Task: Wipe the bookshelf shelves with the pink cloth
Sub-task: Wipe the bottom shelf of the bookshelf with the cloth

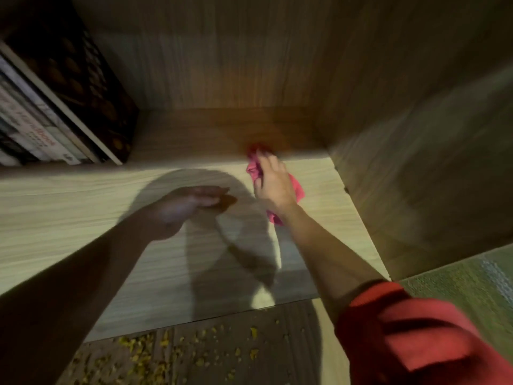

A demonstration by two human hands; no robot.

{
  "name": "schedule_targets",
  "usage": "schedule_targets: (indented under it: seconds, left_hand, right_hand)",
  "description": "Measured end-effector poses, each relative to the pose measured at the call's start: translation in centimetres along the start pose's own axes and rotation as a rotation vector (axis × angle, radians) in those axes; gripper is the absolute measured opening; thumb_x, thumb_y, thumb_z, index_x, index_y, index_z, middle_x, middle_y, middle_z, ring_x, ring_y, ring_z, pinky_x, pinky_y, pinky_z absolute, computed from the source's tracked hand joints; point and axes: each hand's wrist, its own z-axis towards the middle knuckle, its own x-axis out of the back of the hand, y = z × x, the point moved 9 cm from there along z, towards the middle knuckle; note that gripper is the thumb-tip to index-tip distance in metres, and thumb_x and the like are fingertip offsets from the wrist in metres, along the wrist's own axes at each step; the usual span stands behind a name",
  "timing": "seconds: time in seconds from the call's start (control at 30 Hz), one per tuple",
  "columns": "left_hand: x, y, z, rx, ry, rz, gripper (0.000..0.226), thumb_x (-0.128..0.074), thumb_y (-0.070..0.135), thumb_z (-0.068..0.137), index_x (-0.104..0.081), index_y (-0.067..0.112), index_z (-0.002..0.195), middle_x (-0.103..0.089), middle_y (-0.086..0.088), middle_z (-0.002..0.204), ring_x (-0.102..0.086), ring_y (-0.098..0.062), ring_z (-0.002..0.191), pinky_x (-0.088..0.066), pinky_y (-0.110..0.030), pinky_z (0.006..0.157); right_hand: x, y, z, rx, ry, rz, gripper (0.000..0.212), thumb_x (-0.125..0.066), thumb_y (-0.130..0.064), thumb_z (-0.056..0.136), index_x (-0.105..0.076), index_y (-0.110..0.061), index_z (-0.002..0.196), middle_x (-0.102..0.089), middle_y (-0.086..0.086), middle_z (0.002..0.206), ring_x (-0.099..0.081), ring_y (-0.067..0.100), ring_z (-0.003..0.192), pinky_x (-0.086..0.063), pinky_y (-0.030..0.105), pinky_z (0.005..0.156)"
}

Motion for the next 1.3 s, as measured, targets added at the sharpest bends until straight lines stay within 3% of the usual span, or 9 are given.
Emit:
schedule_targets:
  seconds: [0.07, 0.23, 0.37, 0.5, 0.67, 0.8, 0.97, 1.13, 1.3]
  left_hand:
    - [2.5, -1.2, -1.0, -0.013, 0.122, -0.070, 0.026, -0.053, 0.003, 0.090, -0.063, 0.013, 0.112, -0.064, -0.006, 0.117, -0.061, -0.016, 0.099, -0.046, -0.029, 0.092]
    - [6.2, -4.7, -4.9, -0.102, 0.507, -0.039, 0.022, -0.048, -0.001, 0.094, -0.067, 0.007, 0.100, -0.069, -0.007, 0.085, -0.057, -0.005, 0.064, -0.045, -0.008, 0.053]
    - [6.2, -5.1, -8.0, -0.225, 0.573, 0.189, 0.026, -0.051, -0.007, 0.089, -0.066, 0.009, 0.103, -0.068, -0.009, 0.091, -0.063, -0.003, 0.071, -0.043, -0.007, 0.058]
    - [6.4, -5.1, -9.9, -0.285, 0.618, 0.371, 0.025, -0.056, -0.008, 0.084, -0.070, 0.003, 0.101, -0.069, -0.017, 0.101, -0.064, -0.030, 0.095, -0.041, -0.023, 0.076]
    - [7.0, -5.6, -12.2, -0.269, 0.592, 0.495, 0.021, -0.055, 0.012, 0.093, -0.068, -0.002, 0.100, -0.069, -0.020, 0.097, -0.063, -0.033, 0.094, -0.039, -0.030, 0.072]
    - [5.7, -6.6, -13.8, -0.272, 0.470, 0.562, 0.016, -0.056, 0.001, 0.088, -0.066, 0.003, 0.102, -0.064, -0.009, 0.087, -0.062, -0.027, 0.088, -0.038, -0.025, 0.066]
    - [4.5, -8.1, -14.8, -0.318, 0.319, 0.715, 0.028, -0.061, -0.004, 0.080, -0.067, 0.007, 0.106, -0.067, -0.010, 0.102, -0.062, -0.026, 0.096, -0.042, -0.023, 0.078]
    - [6.0, -9.2, -15.9, -0.250, 0.352, 0.667, 0.014, -0.061, 0.010, 0.088, -0.069, 0.011, 0.099, -0.069, -0.004, 0.095, -0.063, -0.017, 0.091, -0.040, -0.018, 0.072]
    - [5.3, -9.2, -15.8, -0.246, 0.301, 0.757, 0.019, -0.059, 0.013, 0.090, -0.067, 0.008, 0.106, -0.066, -0.008, 0.108, -0.061, -0.021, 0.101, -0.043, -0.023, 0.083]
  right_hand:
    - [-1.6, -3.2, -0.6, 0.101, -0.054, 0.056, 0.055, -0.049, -0.012, 0.092, -0.034, -0.014, 0.144, -0.035, 0.010, 0.147, -0.034, 0.028, 0.133, -0.025, 0.030, 0.106]
    - [-3.0, -7.1, -3.2, 0.281, -0.050, 0.192, 0.057, -0.061, 0.000, 0.074, -0.055, -0.009, 0.130, -0.056, 0.015, 0.130, -0.052, 0.036, 0.118, -0.042, 0.044, 0.099]
    - [-3.4, -9.1, -6.8, 0.323, -0.123, 0.229, 0.057, -0.066, -0.014, 0.076, -0.054, -0.020, 0.132, -0.054, 0.004, 0.134, -0.049, 0.026, 0.120, -0.033, 0.031, 0.103]
    - [-2.7, -11.8, -12.2, 0.357, -0.103, 0.269, 0.045, -0.062, -0.013, 0.073, -0.064, -0.012, 0.118, -0.061, 0.007, 0.124, -0.055, 0.027, 0.109, -0.040, 0.032, 0.094]
    - [-2.6, -14.2, -19.2, 0.345, -0.170, 0.299, 0.054, -0.038, -0.021, 0.066, -0.067, -0.012, 0.110, -0.062, 0.004, 0.115, -0.054, 0.025, 0.103, -0.039, 0.031, 0.087]
    - [-1.5, -14.5, -20.7, 0.223, -0.222, 0.458, 0.052, -0.042, 0.000, 0.061, -0.070, -0.008, 0.105, -0.065, 0.005, 0.108, -0.055, 0.019, 0.100, -0.037, 0.018, 0.090]
    - [5.7, -8.3, -18.4, -0.112, 0.110, 0.517, 0.047, -0.045, 0.019, 0.074, -0.067, -0.002, 0.109, -0.062, 0.006, 0.108, -0.052, 0.009, 0.099, -0.039, 0.010, 0.093]
    - [7.3, 2.1, -19.1, -0.451, 0.182, 0.355, 0.048, -0.043, 0.017, 0.080, -0.061, -0.005, 0.120, -0.054, 0.012, 0.121, -0.053, 0.026, 0.114, -0.040, 0.032, 0.104]
    - [3.1, -3.2, -19.4, -0.285, 0.019, 0.290, 0.046, -0.048, 0.012, 0.079, -0.061, -0.007, 0.120, -0.053, 0.012, 0.116, -0.050, 0.031, 0.112, -0.037, 0.026, 0.102]
